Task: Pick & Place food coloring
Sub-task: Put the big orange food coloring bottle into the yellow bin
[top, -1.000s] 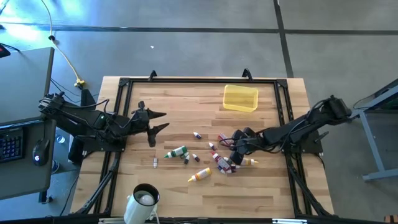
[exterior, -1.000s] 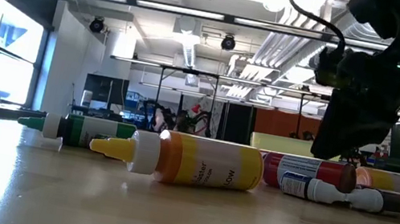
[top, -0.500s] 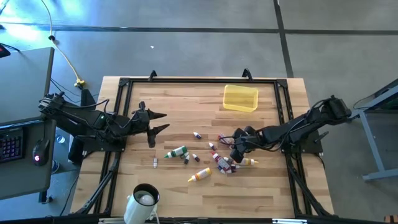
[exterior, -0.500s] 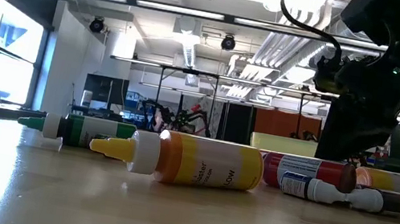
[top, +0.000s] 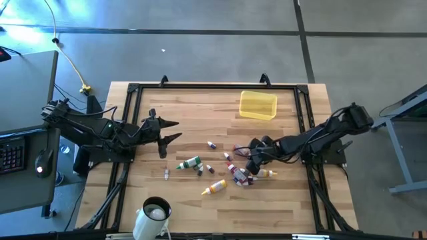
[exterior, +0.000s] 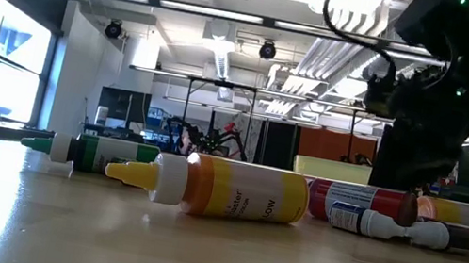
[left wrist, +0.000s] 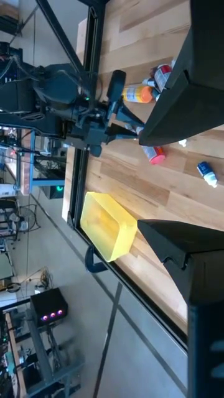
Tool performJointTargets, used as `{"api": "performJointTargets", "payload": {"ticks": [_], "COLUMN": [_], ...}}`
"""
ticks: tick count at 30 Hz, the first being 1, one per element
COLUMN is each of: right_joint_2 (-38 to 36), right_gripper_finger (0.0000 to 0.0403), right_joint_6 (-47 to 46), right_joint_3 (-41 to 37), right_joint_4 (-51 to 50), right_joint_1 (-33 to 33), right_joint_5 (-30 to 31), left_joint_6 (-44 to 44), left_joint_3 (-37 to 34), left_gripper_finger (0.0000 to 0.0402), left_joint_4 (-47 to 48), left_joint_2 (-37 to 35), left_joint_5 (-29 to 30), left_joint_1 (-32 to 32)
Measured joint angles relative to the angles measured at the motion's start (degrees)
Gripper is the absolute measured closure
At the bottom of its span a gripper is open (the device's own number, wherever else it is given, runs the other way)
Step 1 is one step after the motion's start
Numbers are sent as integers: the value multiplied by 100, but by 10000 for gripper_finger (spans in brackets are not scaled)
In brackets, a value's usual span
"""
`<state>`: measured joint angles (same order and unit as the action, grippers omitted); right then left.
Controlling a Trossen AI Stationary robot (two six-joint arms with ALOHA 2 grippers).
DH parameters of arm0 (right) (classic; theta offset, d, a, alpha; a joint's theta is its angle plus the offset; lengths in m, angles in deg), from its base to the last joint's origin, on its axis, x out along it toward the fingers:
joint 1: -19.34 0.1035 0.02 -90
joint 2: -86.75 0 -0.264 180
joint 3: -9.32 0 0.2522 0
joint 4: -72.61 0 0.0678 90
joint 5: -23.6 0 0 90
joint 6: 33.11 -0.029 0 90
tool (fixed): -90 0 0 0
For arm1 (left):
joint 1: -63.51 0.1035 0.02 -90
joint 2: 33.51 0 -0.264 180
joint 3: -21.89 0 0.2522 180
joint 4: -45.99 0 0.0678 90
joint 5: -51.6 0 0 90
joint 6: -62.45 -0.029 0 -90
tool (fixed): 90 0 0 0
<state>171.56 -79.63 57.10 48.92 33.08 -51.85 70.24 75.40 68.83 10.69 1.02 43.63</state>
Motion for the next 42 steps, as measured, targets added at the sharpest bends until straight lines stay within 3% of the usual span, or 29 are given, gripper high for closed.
{"api": "performJointTargets", "payload": {"ticks": [8,19,33,42], "right_joint_2": [415,394,281,276], "right_gripper_finger": [261,261,261,291], "right_joint_6": [81,326,308,306], "right_joint_3": [22,0,-7,-7], "right_joint_4": [237,336,345,263], "right_joint_1": [11,9,15,15], "right_joint_5": [51,301,120,42], "left_joint_6": [0,0,0,-2], "left_joint_3": [0,0,0,-1], "left_gripper_finger": [200,200,200,200], "left_joint_4": [-2,-2,-2,-5], "left_joint_2": [0,0,0,-1], "left_joint_5": [0,2,2,1], "left_joint_1": [0,0,0,0]}}
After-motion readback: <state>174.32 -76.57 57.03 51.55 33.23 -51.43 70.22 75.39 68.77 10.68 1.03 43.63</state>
